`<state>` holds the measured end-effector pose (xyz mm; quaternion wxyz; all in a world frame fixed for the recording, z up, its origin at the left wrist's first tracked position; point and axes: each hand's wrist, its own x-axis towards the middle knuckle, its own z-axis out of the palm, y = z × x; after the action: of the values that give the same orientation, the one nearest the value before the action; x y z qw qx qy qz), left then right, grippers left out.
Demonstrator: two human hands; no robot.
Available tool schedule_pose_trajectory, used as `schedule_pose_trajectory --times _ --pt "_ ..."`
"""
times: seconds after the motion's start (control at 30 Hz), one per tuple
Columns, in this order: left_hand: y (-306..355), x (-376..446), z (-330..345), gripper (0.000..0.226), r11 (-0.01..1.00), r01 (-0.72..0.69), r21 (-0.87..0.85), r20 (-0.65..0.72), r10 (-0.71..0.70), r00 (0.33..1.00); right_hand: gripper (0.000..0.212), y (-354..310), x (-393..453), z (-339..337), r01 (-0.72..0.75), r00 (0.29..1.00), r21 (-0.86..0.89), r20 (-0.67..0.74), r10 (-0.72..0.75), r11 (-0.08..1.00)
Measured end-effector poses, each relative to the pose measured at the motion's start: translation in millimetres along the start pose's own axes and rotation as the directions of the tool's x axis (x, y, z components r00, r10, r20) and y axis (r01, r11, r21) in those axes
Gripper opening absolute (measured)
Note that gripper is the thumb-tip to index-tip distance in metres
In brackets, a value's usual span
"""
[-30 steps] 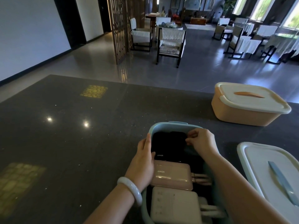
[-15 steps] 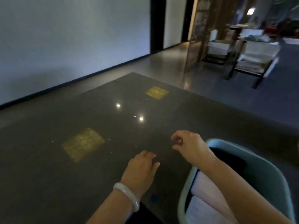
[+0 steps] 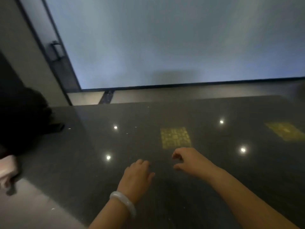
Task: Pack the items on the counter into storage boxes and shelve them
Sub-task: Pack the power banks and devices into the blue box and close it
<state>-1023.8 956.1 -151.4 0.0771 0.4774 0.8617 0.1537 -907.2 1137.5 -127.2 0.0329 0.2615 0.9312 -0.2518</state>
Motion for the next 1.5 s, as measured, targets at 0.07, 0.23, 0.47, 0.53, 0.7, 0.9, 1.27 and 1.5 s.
schedule_pose_trajectory --times 0.07,0.23,0.47,0.53,0.7,0.9,1.27,1.5 --pt "-36 -6 -12 0.035 0.997 0.070 -0.024 -0.027 -0.071 0.997 0.040 -34 30 13 0.068 0.997 -0.022 0.027 -0.067 0.997" --pt "-129 -21 -44 0.037 0.971 0.232 -0.064 -0.084 -0.237 0.968 0.037 -121 100 49 0.198 0.976 -0.027 0.101 -0.194 0.980" --pt "-254 -44 -83 0.039 0.865 0.482 -0.135 -0.186 -0.500 0.846 0.032 -234 184 106 0.335 0.920 0.029 0.203 -0.334 0.942" --pt "-287 -48 -91 0.045 0.809 0.570 -0.145 -0.215 -0.588 0.780 0.033 -261 204 124 0.355 0.905 0.060 0.230 -0.359 0.933" --pt "-365 -42 -104 0.063 0.652 0.742 -0.157 -0.276 -0.750 0.601 0.050 -316 257 163 0.355 0.897 0.143 0.226 -0.380 0.924" --pt "-441 -17 -103 0.087 0.450 0.870 -0.200 -0.215 -0.887 0.409 0.073 -358 324 199 0.362 0.895 0.105 0.241 -0.377 0.926" --pt "-483 -2 -72 0.070 0.385 0.917 -0.104 -0.222 -0.908 0.356 0.090 -406 443 222 0.434 0.899 -0.133 0.122 -0.420 0.891" --pt "-486 -4 -70 0.074 0.381 0.924 -0.039 -0.202 -0.908 0.367 0.095 -419 487 247 0.393 0.914 -0.292 0.021 -0.405 0.872"
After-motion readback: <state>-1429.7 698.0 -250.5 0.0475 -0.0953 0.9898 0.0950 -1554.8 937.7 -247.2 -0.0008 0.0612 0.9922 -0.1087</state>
